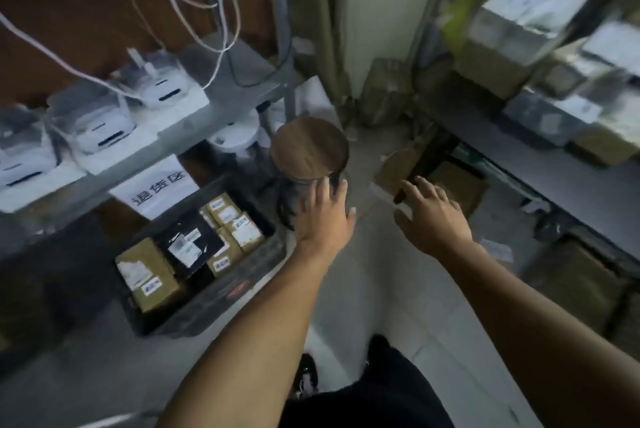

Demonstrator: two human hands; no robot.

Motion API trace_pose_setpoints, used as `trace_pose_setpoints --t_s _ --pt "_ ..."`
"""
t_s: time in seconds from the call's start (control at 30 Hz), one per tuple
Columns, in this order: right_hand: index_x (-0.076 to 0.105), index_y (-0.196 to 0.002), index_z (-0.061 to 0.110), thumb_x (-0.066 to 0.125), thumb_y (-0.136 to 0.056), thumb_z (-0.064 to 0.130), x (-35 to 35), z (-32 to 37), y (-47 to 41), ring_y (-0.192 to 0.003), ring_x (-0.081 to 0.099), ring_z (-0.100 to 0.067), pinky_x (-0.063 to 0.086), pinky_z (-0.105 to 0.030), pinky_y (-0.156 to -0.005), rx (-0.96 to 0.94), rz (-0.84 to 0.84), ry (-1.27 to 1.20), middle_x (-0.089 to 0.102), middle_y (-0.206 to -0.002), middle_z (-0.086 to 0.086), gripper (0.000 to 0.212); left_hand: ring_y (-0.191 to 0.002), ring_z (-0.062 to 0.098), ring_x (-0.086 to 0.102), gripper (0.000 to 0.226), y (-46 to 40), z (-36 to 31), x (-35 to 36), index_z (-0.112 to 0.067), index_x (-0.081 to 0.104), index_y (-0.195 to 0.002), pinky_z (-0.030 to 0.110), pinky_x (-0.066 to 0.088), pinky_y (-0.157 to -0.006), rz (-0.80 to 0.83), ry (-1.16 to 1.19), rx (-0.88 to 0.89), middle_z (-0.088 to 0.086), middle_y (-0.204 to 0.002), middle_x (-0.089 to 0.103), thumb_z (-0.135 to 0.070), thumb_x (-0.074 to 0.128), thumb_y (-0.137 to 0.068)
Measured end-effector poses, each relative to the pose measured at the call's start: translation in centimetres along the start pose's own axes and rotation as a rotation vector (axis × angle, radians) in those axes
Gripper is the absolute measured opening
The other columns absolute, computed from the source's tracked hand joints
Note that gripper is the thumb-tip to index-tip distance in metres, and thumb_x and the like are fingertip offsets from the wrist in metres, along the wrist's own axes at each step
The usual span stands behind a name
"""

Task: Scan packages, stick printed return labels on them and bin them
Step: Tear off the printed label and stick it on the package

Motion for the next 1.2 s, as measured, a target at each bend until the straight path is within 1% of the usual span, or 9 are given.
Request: trace_pose_setpoints --t_s 0.07,0.17,0.27,0.43,0.6,0.73,0.93,1.1,1.2 --pt "0.023 -0.154 0.027 0.048 -0.098 0.046 -1.8 -4.6 2.1 -0.146 0.022 -0.029 0.029 -0.047 -0.112 0.069 -0.051 -0.038 0.019 -0.162 -0.005 0.064 -0.149 0.029 0.015 0.061 -0.5 -5.1 -0.4 -0.024 0.022 -0.156 0.046 0.022 -0.116 -0.003 -0.027 0.080 0.010 -0.162 0.018 -0.046 0.040 -0.102" --pt "0.022 -0.154 0.026 0.051 -0.097 0.043 -3.9 -11.7 4.5 -0.146 0.023 -0.029 0.031 -0.048 -0.112 0.140 -0.097 -0.070 0.018 -0.162 -0.006 0.066 -0.150 0.028 0.012 0.061 -1.6 -12.7 -0.6 -0.027 0.021 -0.156 0.049 0.021 -0.117 -0.013 -0.046 0.166 0.008 -0.163 0.016 -0.048 0.039 -0.102" --pt "0.023 -0.153 0.026 0.050 -0.096 0.046 -7.0 -19.1 6.5 -0.144 0.026 -0.032 0.032 -0.050 -0.111 0.216 -0.168 -0.081 0.019 -0.161 -0.009 0.066 -0.150 0.027 0.012 0.061 -2.4 -21.4 -1.3 -0.027 0.023 -0.155 0.048 0.020 -0.117 -0.042 -0.063 0.255 0.008 -0.163 0.018 -0.049 0.040 -0.101" --pt "0.023 -0.154 0.024 0.048 -0.098 0.047 -11.8 -30.6 9.4 -0.146 0.023 -0.031 0.031 -0.049 -0.112 0.315 -0.280 -0.116 0.019 -0.162 -0.010 0.066 -0.150 0.027 0.013 0.060 -2.8 -35.7 -1.8 -0.030 0.025 -0.155 0.047 0.021 -0.117 -0.064 -0.037 0.367 0.007 -0.163 0.019 -0.051 0.040 -0.101" --pt "0.021 -0.154 0.026 0.047 -0.097 0.050 -14.5 -39.9 11.6 -0.146 0.022 -0.030 0.031 -0.048 -0.111 0.394 -0.311 -0.107 0.018 -0.162 -0.009 0.067 -0.149 0.027 0.014 0.059 -3.0 -46.3 -1.7 -0.030 0.027 -0.154 0.046 0.023 -0.116 -0.090 -0.041 0.449 0.008 -0.162 0.020 -0.052 0.040 -0.100" --pt "0.020 -0.155 0.026 0.046 -0.097 0.050 -16.7 -46.0 12.2 -0.147 0.021 -0.030 0.030 -0.050 -0.112 0.469 -0.351 -0.139 0.017 -0.163 -0.009 0.067 -0.149 0.026 0.015 0.059 -4.6 -53.0 -1.5 -0.030 0.028 -0.153 0.045 0.024 -0.116 -0.080 -0.062 0.511 0.009 -0.161 0.022 -0.051 0.041 -0.100" --pt "0.019 -0.155 0.027 0.047 -0.097 0.050 -18.5 -53.7 9.6 -0.147 0.019 -0.030 0.030 -0.051 -0.113 0.557 -0.359 -0.154 0.014 -0.163 -0.009 0.068 -0.143 0.029 0.028 0.057 -9.4 -61.1 -0.7 -0.028 0.034 -0.150 0.044 0.031 -0.112 -0.124 -0.045 0.603 0.009 -0.155 0.032 -0.050 0.045 -0.099" --pt "0.018 -0.155 0.029 0.047 -0.096 0.050 -18.1 -58.3 6.2 -0.146 0.021 -0.030 0.033 -0.049 -0.112 0.647 -0.303 -0.188 0.013 -0.163 -0.008 0.068 -0.141 0.028 0.031 0.057 -14.9 -65.4 1.9 -0.031 0.033 -0.150 0.046 0.035 -0.109 -0.032 0.034 0.616 0.007 -0.154 0.034 -0.052 0.044 -0.098" --pt "0.017 -0.155 0.030 0.047 -0.097 0.050 -17.4 -60.7 4.4 -0.145 0.024 -0.030 0.035 -0.048 -0.111 0.691 -0.271 -0.196 0.013 -0.163 -0.007 0.068 -0.142 0.027 0.030 0.058 -17.6 -67.6 3.8 -0.033 0.030 -0.151 0.046 0.037 -0.108 0.047 0.064 0.624 0.007 -0.155 0.032 -0.050 0.045 -0.098"
Point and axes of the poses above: each hand's wrist, its own y-axis away from the middle knuckle, its own x-axis out of the palm, z = x × y, the point moved 10 cm from there along -y, towards the middle knuckle
